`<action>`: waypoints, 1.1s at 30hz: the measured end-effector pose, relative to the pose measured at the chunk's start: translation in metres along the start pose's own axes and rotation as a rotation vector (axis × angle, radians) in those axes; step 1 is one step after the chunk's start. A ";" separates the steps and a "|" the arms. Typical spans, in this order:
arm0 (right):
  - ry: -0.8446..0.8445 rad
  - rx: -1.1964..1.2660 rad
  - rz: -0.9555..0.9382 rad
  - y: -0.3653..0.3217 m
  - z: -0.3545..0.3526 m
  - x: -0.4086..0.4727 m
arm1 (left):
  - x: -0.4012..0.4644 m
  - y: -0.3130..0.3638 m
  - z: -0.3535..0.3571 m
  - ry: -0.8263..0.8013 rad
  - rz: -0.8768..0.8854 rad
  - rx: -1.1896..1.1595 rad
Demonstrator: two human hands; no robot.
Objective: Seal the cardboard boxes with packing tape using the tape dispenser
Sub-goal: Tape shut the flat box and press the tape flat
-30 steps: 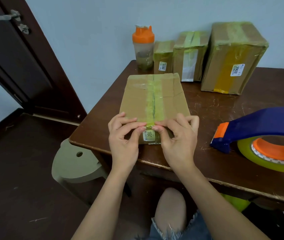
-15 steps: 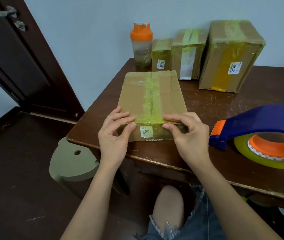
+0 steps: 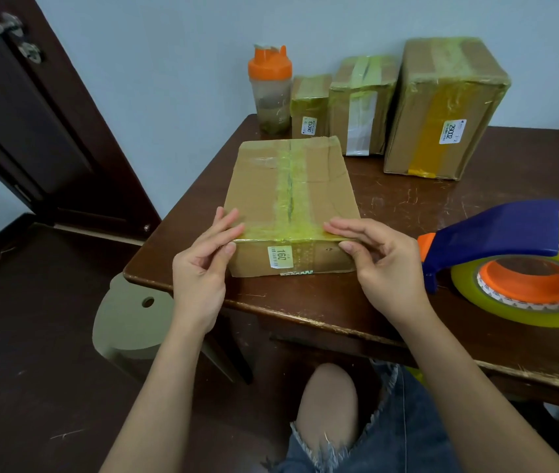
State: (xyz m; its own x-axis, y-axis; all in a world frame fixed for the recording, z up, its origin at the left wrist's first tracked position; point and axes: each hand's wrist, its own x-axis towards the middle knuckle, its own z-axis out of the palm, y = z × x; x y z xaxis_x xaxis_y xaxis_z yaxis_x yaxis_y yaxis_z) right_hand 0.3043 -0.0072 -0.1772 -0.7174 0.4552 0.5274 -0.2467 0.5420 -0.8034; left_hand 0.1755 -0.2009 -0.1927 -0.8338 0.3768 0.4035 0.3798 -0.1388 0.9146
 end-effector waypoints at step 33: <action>-0.015 0.169 0.293 -0.006 0.001 -0.022 | -0.025 0.020 0.030 0.213 -0.239 -0.077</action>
State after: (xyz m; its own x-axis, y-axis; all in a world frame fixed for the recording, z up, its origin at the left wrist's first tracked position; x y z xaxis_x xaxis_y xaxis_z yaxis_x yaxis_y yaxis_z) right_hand 0.3211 -0.0217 -0.1844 -0.7828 0.5634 0.2642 -0.1324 0.2641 -0.9554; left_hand 0.2159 -0.1852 -0.1856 -0.9638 0.2080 0.1666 0.1389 -0.1416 0.9801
